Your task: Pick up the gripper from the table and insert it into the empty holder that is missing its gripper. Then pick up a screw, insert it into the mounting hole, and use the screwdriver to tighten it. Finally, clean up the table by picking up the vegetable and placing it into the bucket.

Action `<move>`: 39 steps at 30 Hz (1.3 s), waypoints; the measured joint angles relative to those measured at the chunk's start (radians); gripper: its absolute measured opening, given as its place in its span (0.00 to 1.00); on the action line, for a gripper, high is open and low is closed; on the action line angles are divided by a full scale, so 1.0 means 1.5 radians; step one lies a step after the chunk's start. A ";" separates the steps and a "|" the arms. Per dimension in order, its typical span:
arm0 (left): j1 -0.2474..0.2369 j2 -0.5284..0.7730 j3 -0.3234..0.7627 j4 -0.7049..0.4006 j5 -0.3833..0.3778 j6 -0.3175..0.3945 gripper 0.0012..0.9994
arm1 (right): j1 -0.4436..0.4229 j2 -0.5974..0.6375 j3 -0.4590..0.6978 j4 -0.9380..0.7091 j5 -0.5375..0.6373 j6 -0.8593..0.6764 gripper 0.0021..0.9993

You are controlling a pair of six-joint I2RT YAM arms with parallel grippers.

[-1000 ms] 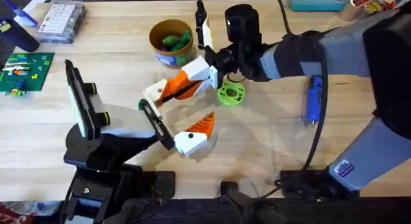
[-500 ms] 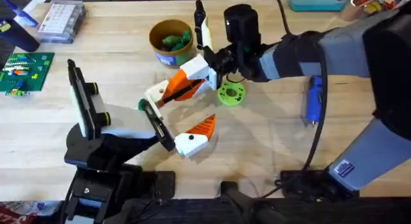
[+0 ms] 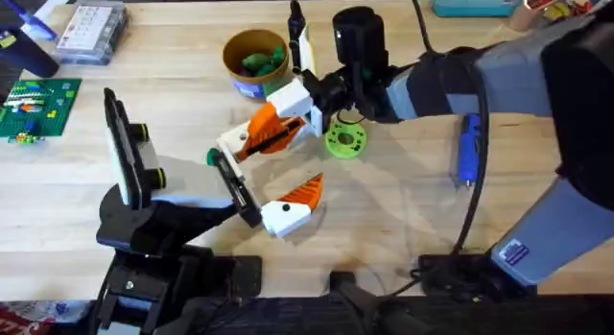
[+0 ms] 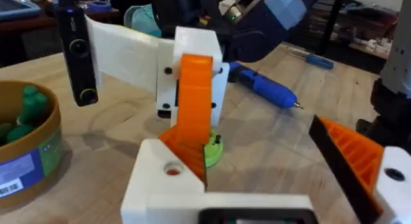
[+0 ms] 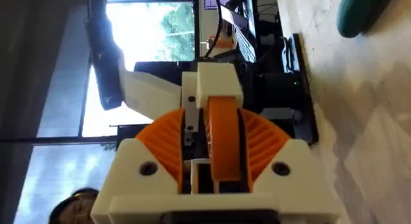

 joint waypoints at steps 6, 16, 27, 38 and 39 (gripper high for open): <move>0.000 0.000 0.000 0.000 0.005 0.000 0.99 | 0.000 0.000 0.000 0.000 0.000 0.000 0.48; 0.000 0.000 0.000 0.000 0.005 -0.002 0.99 | -0.019 0.000 0.000 0.000 0.002 0.000 0.66; 0.000 0.000 0.000 0.000 0.005 -0.002 0.99 | -0.117 0.000 0.000 0.000 0.004 -0.019 0.99; 0.000 0.000 0.000 0.000 0.005 -0.002 0.99 | -0.246 0.000 0.001 -0.002 0.005 -0.021 0.99; 0.000 0.000 0.000 0.000 0.005 -0.002 0.99 | -0.253 0.000 0.001 -0.002 0.004 -0.021 0.99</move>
